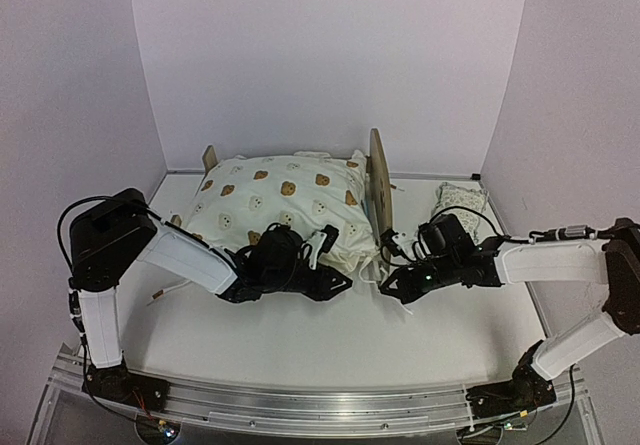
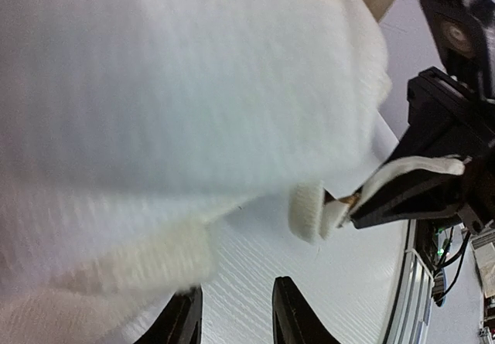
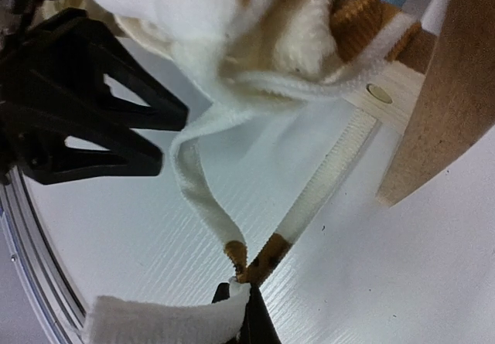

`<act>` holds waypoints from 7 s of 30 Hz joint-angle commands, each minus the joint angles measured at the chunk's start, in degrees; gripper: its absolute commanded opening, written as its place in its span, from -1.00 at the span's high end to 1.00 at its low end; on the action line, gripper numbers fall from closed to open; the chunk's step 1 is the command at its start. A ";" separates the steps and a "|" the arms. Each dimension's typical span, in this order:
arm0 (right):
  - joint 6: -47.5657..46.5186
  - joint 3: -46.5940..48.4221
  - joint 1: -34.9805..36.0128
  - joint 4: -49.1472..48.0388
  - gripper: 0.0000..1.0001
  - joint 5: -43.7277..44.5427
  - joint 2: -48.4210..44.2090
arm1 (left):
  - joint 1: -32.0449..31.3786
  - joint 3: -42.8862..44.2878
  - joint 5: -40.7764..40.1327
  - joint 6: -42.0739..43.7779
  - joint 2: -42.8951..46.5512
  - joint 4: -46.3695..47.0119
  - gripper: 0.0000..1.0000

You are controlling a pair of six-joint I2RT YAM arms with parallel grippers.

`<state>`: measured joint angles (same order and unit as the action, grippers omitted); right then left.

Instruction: Set up the pet bed

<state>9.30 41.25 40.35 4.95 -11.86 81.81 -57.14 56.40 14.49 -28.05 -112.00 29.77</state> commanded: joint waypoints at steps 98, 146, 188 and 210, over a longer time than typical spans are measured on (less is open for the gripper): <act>-3.63 10.24 -4.85 7.35 1.00 -28.65 8.54 | 1.74 11.91 24.33 6.22 -8.55 11.49 0.53; -3.85 9.81 -4.84 7.27 1.00 -27.95 8.39 | 1.73 8.23 20.81 4.68 -5.25 12.08 0.33; -3.87 10.26 -4.81 7.27 1.00 -27.49 7.94 | 1.77 10.28 25.34 0.03 -7.69 13.40 1.00; -2.49 3.05 -4.84 5.76 0.28 -26.08 5.84 | 1.77 8.76 20.52 -0.80 -5.12 11.49 1.00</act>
<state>6.67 45.35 35.18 11.58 -37.28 88.03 -55.24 65.87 35.79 -28.32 -119.92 40.45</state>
